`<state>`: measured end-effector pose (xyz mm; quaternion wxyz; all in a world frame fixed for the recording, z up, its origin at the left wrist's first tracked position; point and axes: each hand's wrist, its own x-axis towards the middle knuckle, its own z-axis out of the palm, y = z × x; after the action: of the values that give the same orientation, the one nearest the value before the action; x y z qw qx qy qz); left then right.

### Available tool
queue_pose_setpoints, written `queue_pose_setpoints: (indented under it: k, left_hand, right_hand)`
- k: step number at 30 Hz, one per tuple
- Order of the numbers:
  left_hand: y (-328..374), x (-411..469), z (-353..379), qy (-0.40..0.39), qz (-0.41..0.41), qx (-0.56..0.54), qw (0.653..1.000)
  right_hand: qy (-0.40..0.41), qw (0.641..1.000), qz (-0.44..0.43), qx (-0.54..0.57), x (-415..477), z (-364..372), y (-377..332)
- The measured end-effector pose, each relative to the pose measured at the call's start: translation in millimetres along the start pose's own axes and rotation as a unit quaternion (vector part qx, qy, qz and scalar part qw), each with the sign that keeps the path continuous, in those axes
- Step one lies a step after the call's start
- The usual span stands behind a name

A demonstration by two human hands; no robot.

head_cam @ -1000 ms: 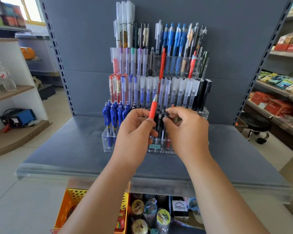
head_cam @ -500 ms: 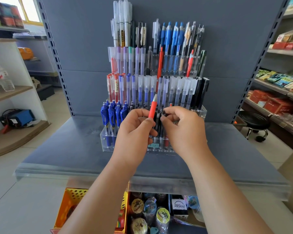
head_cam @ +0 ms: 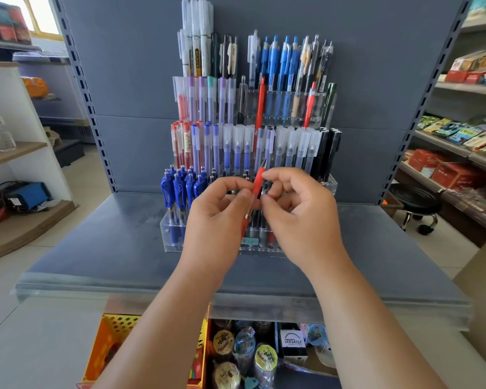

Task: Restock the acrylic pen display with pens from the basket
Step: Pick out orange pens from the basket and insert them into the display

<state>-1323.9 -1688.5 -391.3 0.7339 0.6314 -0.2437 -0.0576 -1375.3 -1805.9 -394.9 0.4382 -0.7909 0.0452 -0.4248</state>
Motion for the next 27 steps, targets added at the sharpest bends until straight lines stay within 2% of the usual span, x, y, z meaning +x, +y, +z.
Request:
queue_pose_setpoints:
  k: [3,8,16,21,24,27]
  left_hand:
    - [1,0,2,-0.011,-0.014,-0.028,0.999]
    - [5,0,0,-0.043,-0.029,-0.091,0.994]
    - [5,2,0,-0.060,-0.026,-0.096,0.993]
    - [-1,1,5,-0.040,0.018,-0.073,0.996]
    - [-3,0,7,-0.051,0.046,-0.039,0.997]
    - [-3,-1,7,-0.075,0.045,-0.024,0.996]
  right_hand:
    - [-0.039,0.998,-0.052,-0.012,-1,-1,0]
    - [-0.091,0.992,-0.080,-0.034,-3,-11,0]
    - [-0.082,0.994,-0.070,-0.017,-3,-23,-4]
    - [-0.068,0.995,-0.071,-0.019,-3,-20,-5]
    - [-0.050,0.995,-0.072,-0.040,-2,-18,-4]
    - [-0.037,0.999,-0.035,-0.015,-1,-17,-3]
